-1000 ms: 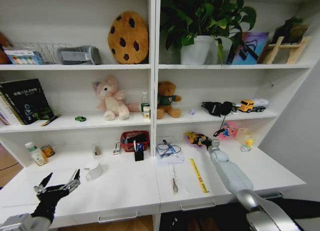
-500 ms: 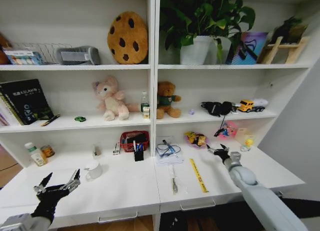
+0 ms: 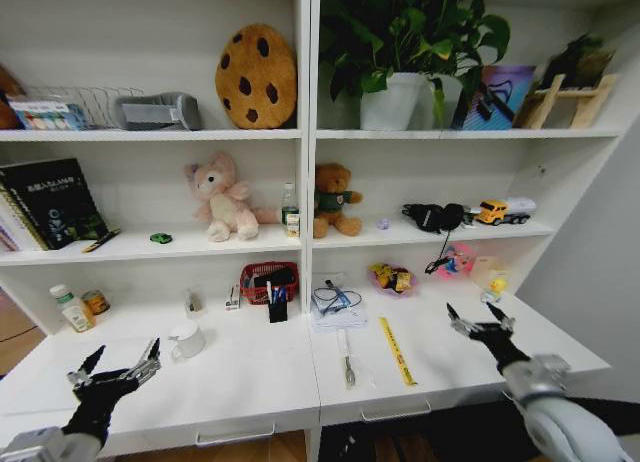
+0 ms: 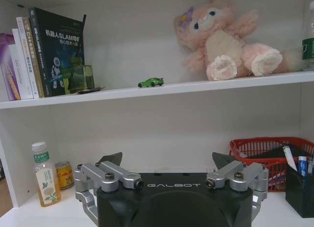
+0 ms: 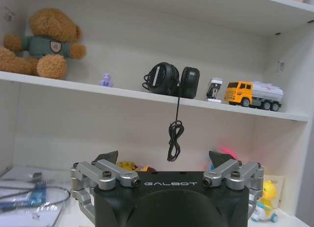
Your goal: Organize the objects on the table.
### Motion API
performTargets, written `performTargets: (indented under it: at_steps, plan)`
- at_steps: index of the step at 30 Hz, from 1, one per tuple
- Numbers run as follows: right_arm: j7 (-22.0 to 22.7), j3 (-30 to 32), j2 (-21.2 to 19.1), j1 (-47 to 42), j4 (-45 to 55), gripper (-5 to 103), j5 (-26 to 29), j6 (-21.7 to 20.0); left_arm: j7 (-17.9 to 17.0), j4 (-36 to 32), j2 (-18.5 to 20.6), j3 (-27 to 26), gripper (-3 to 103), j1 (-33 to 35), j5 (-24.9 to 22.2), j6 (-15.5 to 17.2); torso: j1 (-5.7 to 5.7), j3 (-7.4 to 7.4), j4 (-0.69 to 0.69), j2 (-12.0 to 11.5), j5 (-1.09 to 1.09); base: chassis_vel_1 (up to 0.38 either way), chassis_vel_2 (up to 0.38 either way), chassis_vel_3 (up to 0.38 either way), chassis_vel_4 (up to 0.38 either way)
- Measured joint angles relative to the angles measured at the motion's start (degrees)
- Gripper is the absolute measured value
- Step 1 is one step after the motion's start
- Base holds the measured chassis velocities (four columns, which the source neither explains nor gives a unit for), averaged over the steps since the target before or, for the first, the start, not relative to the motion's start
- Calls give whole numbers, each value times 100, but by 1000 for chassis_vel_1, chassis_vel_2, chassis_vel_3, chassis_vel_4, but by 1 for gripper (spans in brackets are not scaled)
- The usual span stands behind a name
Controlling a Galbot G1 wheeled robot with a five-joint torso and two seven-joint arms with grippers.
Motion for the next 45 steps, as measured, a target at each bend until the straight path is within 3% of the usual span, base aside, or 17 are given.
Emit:
performTargets:
  at_steps: [3,7,12,17,21,31,45]
  plan:
    - [-147,-42,902,-960,200,100,-381,732,1,1,1,0,100,0,-1,0,0,1,-3,0,-1,0,0,0,0]
    - [-164,-262,1139,-1123,-30,100,-709,1145,-1,0,0,0,100,0,0,0,0,1,-2,0,3,0,0,0,0]
    - [-181,-375,1257,-1093,-69,100,-787,1253,0,0,0,0,100,0,0,0,1,2,0,-1,1,0,0,0,0]
    - [-282,-401,1154,-828,103,100,-788,1135,0,1,0,0,100,0,0,0,2,2,0,-2,2,0,0,0,0]
    - [-289,-507,936,-655,561,100,-712,672,0,0,0,0,100,0,-1,0,2,2,1,-2,1,0,0,0,0]
    - [-208,-709,817,-601,1408,100,-703,-261,0,0,0,0,100,0,0,0,2,2,0,-2,1,0,0,0,0]
    - [-231,-713,809,-625,1439,100,-709,-368,0,0,0,0,100,0,0,0,2,2,-1,-2,2,0,0,0,0]
